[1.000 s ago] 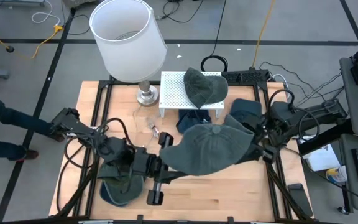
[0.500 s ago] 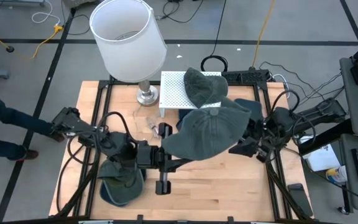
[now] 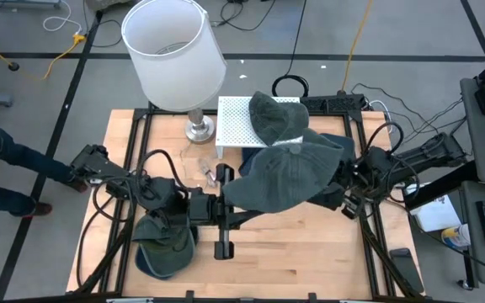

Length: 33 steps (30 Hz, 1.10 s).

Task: Pick & Place hat
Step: Stack the top gray cap on the gray cap on the shelf

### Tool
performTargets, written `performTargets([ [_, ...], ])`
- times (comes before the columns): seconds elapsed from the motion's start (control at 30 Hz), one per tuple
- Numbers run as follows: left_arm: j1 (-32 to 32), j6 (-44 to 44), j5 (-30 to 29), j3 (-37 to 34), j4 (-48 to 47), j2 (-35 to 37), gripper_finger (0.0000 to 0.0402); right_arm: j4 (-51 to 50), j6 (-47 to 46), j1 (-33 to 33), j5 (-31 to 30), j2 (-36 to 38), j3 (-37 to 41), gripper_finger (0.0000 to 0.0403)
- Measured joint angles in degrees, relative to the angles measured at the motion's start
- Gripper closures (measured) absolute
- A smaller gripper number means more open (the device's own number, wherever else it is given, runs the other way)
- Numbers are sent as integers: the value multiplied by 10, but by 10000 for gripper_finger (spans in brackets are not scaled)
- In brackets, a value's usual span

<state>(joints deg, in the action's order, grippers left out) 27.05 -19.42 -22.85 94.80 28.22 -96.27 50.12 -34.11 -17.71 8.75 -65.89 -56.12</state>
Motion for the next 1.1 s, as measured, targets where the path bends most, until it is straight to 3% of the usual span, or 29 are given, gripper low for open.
performTargets([
  [0.17, 0, 2, -8, 0, -12, 0, 394, 7, -33, -1, 0, -14, 0, 274],
  [0.33, 0, 21, -8, 0, -28, 0, 389, 9, -26, -12, 3, -17, 1, 369],
  [0.4, 0, 34, -10, 0, -31, 0, 387, 15, -16, -18, 5, -15, 1, 389],
  [0.67, 0, 115, -7, 0, -46, 0, 383, -7, -40, -23, 14, 0, 1, 396],
  [1.1, 1, 201, 16, -1, -112, -2, 381, -170, -73, -23, 33, 70, 0, 398],
])
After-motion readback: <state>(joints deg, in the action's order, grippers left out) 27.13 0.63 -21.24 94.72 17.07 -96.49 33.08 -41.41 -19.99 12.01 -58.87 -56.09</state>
